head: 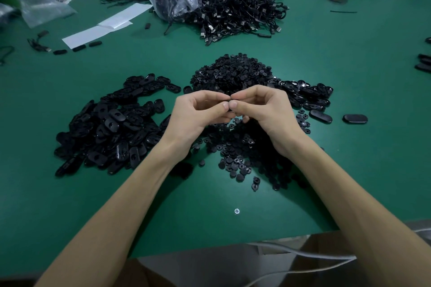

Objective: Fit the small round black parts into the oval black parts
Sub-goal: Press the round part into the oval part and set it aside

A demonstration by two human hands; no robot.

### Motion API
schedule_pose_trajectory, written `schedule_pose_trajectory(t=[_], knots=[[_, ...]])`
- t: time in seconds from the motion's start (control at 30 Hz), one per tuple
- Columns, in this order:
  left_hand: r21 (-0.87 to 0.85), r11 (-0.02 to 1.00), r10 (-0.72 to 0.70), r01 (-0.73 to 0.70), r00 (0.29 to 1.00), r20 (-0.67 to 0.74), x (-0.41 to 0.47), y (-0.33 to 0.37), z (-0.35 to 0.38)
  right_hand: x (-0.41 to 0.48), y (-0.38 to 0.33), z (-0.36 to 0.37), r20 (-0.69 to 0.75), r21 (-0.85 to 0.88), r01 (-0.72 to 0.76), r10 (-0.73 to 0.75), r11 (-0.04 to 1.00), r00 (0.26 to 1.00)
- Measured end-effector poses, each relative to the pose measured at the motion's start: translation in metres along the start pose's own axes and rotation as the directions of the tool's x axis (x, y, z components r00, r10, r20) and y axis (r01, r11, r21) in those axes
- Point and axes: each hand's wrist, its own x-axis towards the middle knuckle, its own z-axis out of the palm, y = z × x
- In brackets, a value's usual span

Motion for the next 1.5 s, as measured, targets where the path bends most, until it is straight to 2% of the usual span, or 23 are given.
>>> schedule_pose_trajectory(t=[0.33, 0.6, 0.7, 0.77, 1.0, 1.23, 1.5], knots=[[0.109, 0.994, 0.03, -0.026, 0.999, -0.032, 0.002, 0.003, -0.001, 0.0, -0.002, 0.001, 0.011, -0.016, 0.022, -0.022, 1.0, 1.0], [0.337, 0.94, 0.091, -0.043, 0.988, -0.126, 0.003, -0.003, 0.007, -0.001, 0.001, 0.006, -0.002, -0.163, 0.094, -0.096, 0.982, 0.995], [0.371, 0.927, 0.115, -0.054, 0.983, -0.144, 0.003, -0.006, 0.01, -0.001, 0.002, 0.007, -0.012, -0.195, 0.106, -0.11, 0.975, 0.994], [0.357, 0.932, 0.125, -0.067, 0.982, -0.142, 0.003, -0.006, 0.009, -0.002, 0.002, 0.007, -0.018, -0.199, 0.109, -0.115, 0.974, 0.993], [0.137, 0.988, 0.074, -0.068, 0.997, -0.037, 0.001, 0.003, 0.0, -0.002, -0.002, 0.003, -0.034, -0.167, 0.112, -0.119, 0.98, 0.992], [0.174, 0.98, 0.101, -0.095, 0.995, -0.027, 0.0, 0.005, 0.002, -0.003, -0.003, 0.003, -0.019, -0.166, 0.113, -0.118, 0.98, 0.993], [0.239, 0.97, 0.058, -0.036, 0.995, -0.086, 0.002, 0.001, 0.005, -0.002, 0.001, 0.006, -0.009, -0.255, 0.138, -0.146, 0.957, 0.989]])
